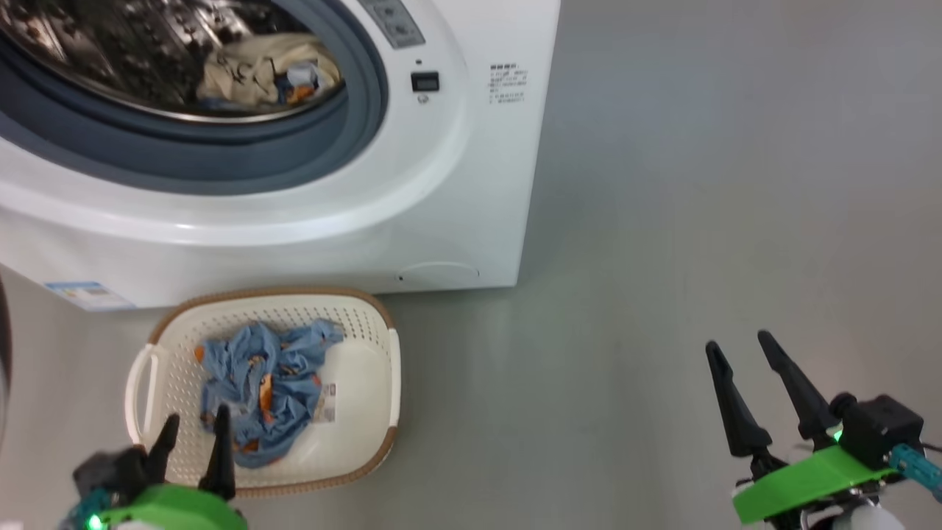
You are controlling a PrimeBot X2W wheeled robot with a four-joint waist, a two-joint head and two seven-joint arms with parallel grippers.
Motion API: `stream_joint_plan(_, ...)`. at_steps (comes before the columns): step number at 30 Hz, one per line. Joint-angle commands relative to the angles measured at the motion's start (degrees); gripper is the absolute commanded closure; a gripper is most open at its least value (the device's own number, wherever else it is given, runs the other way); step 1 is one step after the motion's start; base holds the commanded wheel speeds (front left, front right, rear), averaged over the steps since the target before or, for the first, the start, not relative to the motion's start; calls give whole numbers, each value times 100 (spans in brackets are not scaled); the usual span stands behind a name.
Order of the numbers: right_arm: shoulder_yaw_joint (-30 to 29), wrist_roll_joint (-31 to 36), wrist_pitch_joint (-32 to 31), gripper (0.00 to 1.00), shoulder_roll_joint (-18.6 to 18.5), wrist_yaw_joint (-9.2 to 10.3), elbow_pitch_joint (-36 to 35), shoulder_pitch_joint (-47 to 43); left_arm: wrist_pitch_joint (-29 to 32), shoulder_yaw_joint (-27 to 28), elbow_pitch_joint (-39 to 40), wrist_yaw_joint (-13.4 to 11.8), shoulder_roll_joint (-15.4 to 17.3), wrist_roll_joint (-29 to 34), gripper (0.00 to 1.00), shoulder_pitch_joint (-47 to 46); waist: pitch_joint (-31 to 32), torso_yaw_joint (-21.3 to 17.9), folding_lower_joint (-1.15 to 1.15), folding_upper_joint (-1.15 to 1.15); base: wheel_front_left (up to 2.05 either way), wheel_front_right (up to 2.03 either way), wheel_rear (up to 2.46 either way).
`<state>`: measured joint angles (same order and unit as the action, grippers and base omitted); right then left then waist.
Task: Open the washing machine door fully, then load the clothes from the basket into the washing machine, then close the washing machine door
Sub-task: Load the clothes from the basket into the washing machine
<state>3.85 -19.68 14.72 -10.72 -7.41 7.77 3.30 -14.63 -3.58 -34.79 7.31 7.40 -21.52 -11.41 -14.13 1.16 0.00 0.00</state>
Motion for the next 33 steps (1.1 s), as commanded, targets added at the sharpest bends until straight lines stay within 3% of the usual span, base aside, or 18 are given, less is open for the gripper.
stream_joint_plan(1,155,74,28,0,-27,-8,-159,142,-37,151,19,18,196,-71,0,-215,-409,-9,0,0,0,0,0)
stream_joint_plan(18,240,269,28,0,285,-8,-307,1064,-17,-962,-2846,18,639,-794,0,-2566,-1916,-442,0,0,0,0,0)
stream_joint_plan(33,493,352,28,0,375,-8,-435,1467,438,-1663,-3657,18,1004,-1061,0,-3613,-2712,-721,0,0,0,0,0)
